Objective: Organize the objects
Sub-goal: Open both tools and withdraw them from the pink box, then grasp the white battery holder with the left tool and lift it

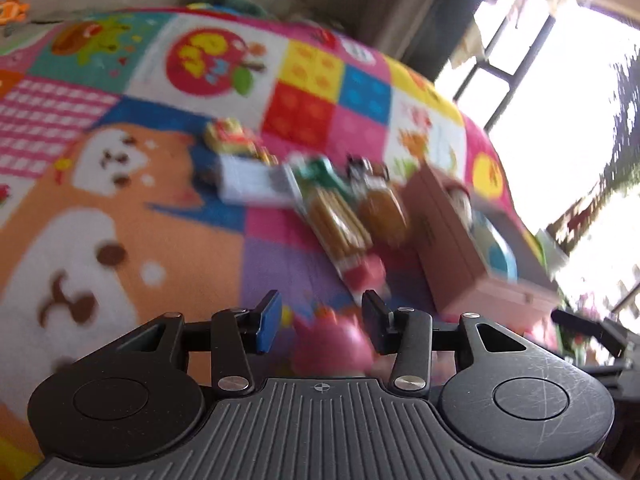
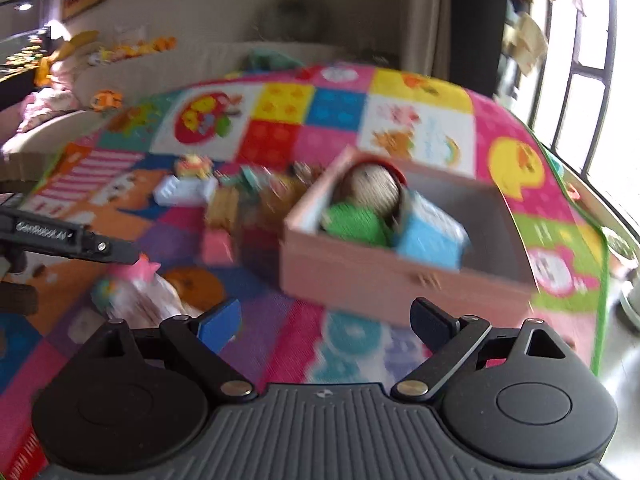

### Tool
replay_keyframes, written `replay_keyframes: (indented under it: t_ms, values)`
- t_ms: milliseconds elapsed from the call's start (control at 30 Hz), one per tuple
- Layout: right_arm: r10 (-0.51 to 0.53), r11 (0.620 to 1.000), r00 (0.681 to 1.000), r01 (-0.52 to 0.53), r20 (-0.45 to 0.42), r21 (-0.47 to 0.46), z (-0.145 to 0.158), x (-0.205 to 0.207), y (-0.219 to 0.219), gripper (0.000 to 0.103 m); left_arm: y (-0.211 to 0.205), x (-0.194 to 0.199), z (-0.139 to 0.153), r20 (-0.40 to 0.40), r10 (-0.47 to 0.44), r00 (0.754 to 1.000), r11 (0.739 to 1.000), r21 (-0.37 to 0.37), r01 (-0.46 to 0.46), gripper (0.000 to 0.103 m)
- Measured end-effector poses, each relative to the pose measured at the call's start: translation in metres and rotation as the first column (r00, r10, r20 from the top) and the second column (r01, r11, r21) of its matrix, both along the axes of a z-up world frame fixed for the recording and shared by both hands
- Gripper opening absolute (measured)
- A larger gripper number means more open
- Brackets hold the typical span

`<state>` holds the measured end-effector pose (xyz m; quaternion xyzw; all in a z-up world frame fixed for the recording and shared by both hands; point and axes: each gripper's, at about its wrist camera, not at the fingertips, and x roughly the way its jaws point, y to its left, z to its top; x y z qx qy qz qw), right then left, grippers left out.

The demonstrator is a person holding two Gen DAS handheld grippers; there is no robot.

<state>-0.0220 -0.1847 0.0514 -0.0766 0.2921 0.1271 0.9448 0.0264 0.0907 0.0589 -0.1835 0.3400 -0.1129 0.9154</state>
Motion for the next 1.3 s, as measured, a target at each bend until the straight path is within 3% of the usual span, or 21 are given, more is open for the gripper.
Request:
replay_keyframes:
  t_ms: [67, 167, 333, 533, 633, 700, 800, 833, 967, 1233, 1300]
  values:
    - [0.011, 1.000, 1.000, -0.011, 0.001, -0.007, -0.003, 0.006, 0.009, 0.095, 0.004, 0.010, 0.014, 0.065, -0.016, 0.998, 0.998, 0.058, 0.013, 0.048]
    - [0.019, 1.000, 0.999, -0.020, -0.026, -0.010, -0.014, 0.009, 0.017, 0.095, 0.001, 0.038, 0.033, 0.146, -0.108, 0.983, 0.973, 0.217, 0.075, 0.048]
    - [-0.010, 1.000, 0.999, 0.009, -0.035, -0.016, -0.032, 0.000, 0.005, 0.095, 0.004, 0.102, 0.038, 0.119, -0.222, 0.968, 0.936, 0.303, 0.178, 0.048]
    - [-0.125, 0.988, 0.988, 0.132, -0.096, 0.075, -0.047, 0.008, -0.027, 0.096, 0.018, 0.166, 0.008, -0.021, -0.208, 0.978, 0.937, 0.282, 0.206, 0.047]
    - [-0.146, 0.977, 0.980, 0.165, -0.136, 0.138, -0.051, 0.013, -0.038, 0.096, 0.023, 0.169, -0.006, -0.093, -0.271, 0.958, 0.924, 0.253, 0.286, 0.046]
    - [-0.148, 0.971, 0.977, 0.173, -0.153, 0.165, -0.053, 0.016, -0.043, 0.096, 0.024, 0.161, -0.012, -0.126, -0.346, 0.930, 0.903, 0.226, 0.366, 0.046]
    - [-0.137, 0.972, 0.977, 0.164, -0.161, 0.170, -0.055, 0.018, -0.042, 0.098, 0.012, 0.135, -0.014, -0.115, -0.415, 0.902, 0.848, 0.310, 0.430, 0.046]
    - [-0.132, 0.974, 0.978, 0.158, -0.162, 0.164, -0.055, 0.018, -0.040, 0.098, 0.009, 0.129, -0.014, -0.116, -0.430, 0.895, 0.841, 0.310, 0.444, 0.046]
    - [-0.120, 0.980, 0.980, 0.142, -0.160, 0.137, -0.056, 0.018, -0.034, 0.099, -0.003, 0.118, -0.014, -0.121, -0.420, 0.899, 0.857, 0.274, 0.437, 0.046]
    - [-0.129, 0.980, 0.978, 0.151, -0.165, 0.132, -0.056, 0.018, -0.033, 0.103, -0.036, 0.110, -0.015, -0.156, -0.420, 0.894, 0.839, 0.309, 0.448, 0.046]
    - [-0.128, 0.980, 0.978, 0.150, -0.165, 0.131, -0.056, 0.018, -0.033, 0.103, -0.036, 0.103, -0.012, -0.166, -0.405, 0.899, 0.860, 0.264, 0.436, 0.045]
